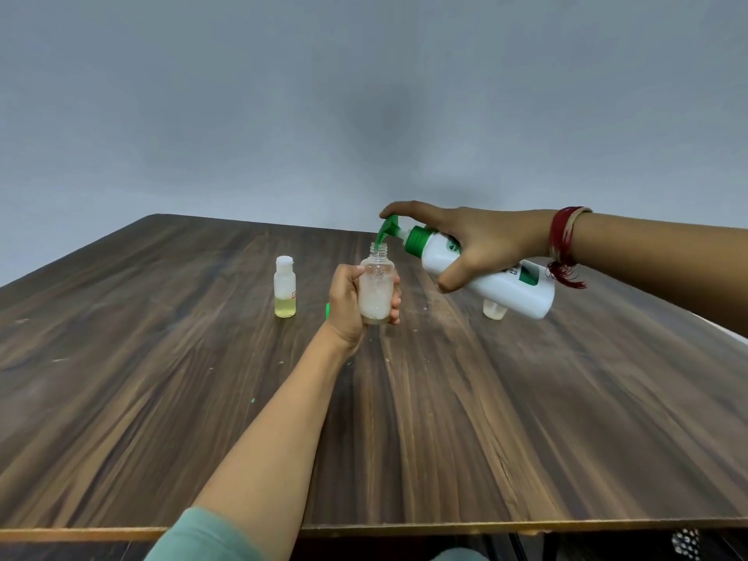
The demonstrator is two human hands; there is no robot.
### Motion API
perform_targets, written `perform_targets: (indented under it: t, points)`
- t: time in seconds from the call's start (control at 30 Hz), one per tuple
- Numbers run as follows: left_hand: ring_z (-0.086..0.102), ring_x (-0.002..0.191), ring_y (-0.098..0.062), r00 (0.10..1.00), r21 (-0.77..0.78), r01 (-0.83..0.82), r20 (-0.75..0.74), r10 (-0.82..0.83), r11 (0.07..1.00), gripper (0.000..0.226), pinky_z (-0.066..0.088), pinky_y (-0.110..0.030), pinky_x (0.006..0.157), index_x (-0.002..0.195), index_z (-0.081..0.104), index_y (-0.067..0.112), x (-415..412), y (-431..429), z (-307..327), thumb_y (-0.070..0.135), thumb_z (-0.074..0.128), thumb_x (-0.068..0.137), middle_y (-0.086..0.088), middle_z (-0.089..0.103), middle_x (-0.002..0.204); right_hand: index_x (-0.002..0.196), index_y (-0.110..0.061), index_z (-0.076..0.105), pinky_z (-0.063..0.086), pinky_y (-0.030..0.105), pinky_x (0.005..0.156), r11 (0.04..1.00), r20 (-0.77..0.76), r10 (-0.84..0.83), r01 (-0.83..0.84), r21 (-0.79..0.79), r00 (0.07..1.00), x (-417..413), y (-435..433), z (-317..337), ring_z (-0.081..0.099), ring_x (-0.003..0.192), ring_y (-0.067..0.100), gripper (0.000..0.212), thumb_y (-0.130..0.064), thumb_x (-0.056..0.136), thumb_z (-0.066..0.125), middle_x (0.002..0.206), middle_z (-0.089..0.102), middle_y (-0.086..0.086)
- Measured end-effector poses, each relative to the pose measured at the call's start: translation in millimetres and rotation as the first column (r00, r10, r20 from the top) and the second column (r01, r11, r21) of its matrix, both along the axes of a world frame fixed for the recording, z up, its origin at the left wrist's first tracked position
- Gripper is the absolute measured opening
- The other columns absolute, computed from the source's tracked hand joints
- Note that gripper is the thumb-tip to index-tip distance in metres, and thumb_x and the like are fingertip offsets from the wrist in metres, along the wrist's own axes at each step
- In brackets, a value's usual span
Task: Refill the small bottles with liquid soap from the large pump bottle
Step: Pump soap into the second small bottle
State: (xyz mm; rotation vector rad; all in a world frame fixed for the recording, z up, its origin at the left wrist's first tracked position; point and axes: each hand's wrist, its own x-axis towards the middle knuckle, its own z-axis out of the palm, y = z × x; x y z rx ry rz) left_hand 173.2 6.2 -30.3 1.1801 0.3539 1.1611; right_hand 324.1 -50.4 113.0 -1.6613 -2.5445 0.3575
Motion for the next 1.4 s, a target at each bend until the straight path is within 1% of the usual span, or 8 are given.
perform_targets:
  t: [0.1,0.3,0.57,0.8,0.97,1.1,1.27,1.4]
  points:
    - [0.046,0.044,-0.018,1.000,0.000,0.009,-0.014,-0.009,1.000,0.044,0.041,-0.022,0.046,0.075,0.055,0.003,0.3,-1.3,0.8,0.038,0.030,0.070,-0.008,0.052,0.053,0.136,-0.050,0.025,0.057,0.028,0.058,1.000,-0.008,-0.002,0.002,0.023,1.000,-1.4,-1.5,-0.6,0.067,0.068,0.017,0.087,-0.013,0.074,0.073,0.087,0.064,-0.002]
    - [0.046,0.044,-0.018,1.000,-0.008,0.012,0.007,-0.012,1.000,0.045,0.040,-0.021,0.045,0.076,0.055,0.002,0.5,-4.5,2.5,0.038,0.030,0.070,-0.008,0.052,0.052,0.129,-0.048,0.028,0.055,0.030,0.054,0.999,-0.039,-0.017,0.019,0.034,0.999,-5.5,1.2,-5.5,0.066,0.064,0.017,0.082,-0.029,0.060,0.066,0.083,0.063,-0.002]
    - [0.046,0.043,-0.018,0.999,-0.017,-0.006,0.045,0.007,1.000,0.046,0.040,-0.021,0.044,0.076,0.055,0.002,-3.2,-2.3,3.7,0.039,0.029,0.070,-0.008,0.051,0.052,0.143,-0.063,0.002,0.053,0.019,0.058,1.000,-0.031,-0.021,0.020,-0.019,0.999,-8.0,2.4,-2.5,0.068,0.072,0.014,0.106,-0.018,0.077,0.071,0.111,0.060,-0.007]
    - [0.046,0.044,-0.018,1.000,-0.005,0.016,0.014,-0.016,1.000,0.046,0.040,-0.021,0.044,0.075,0.054,0.001,-2.1,-3.1,2.7,0.040,0.029,0.070,-0.008,0.051,0.051,0.135,-0.051,0.026,0.050,0.021,0.052,0.999,-0.061,-0.032,0.031,-0.015,0.998,-9.8,-7.4,0.8,0.066,0.063,0.014,0.086,-0.023,0.066,0.071,0.086,0.062,-0.006]
    - [0.046,0.042,-0.018,1.000,-0.010,0.027,0.000,-0.027,1.000,0.046,0.039,-0.021,0.043,0.073,0.053,0.000,-0.8,-5.9,1.3,0.040,0.029,0.070,-0.009,0.051,0.050,0.126,-0.045,0.031,0.053,0.027,0.051,0.999,-0.064,-0.045,0.045,0.010,0.997,-12.0,-8.7,-4.5,0.067,0.063,0.019,0.078,-0.029,0.059,0.066,0.082,0.063,-0.004]
    - [0.047,0.043,-0.017,1.000,-0.007,0.004,0.015,-0.004,1.000,0.048,0.039,-0.020,0.043,0.075,0.054,0.000,-3.0,-3.0,1.5,0.041,0.029,0.071,-0.008,0.052,0.050,0.135,-0.051,0.025,0.050,0.021,0.051,0.999,-0.079,-0.041,0.038,-0.035,0.996,-12.7,-7.3,-2.0,0.067,0.062,0.014,0.088,-0.029,0.061,0.066,0.091,0.062,-0.004]
    - [0.047,0.044,-0.018,1.000,0.006,0.005,0.002,-0.005,1.000,0.047,0.039,-0.021,0.043,0.075,0.054,0.001,-4.0,-0.1,1.3,0.041,0.029,0.071,-0.008,0.052,0.051,0.142,-0.064,0.003,0.058,0.027,0.060,0.997,-0.046,-0.052,0.049,-0.066,0.998,-11.2,-6.8,-0.5,0.070,0.077,0.022,0.105,-0.028,0.071,0.071,0.125,0.056,0.000]
    - [0.047,0.044,-0.018,1.000,0.007,0.006,0.000,-0.006,1.000,0.047,0.039,-0.021,0.044,0.075,0.054,0.001,-4.4,-1.1,1.7,0.041,0.029,0.070,-0.008,0.052,0.051,0.141,-0.058,0.015,0.055,0.026,0.055,0.997,-0.064,-0.059,0.055,-0.058,0.996,-12.8,-8.6,-1.4,0.069,0.071,0.020,0.098,-0.028,0.067,0.071,0.111,0.061,-0.001]
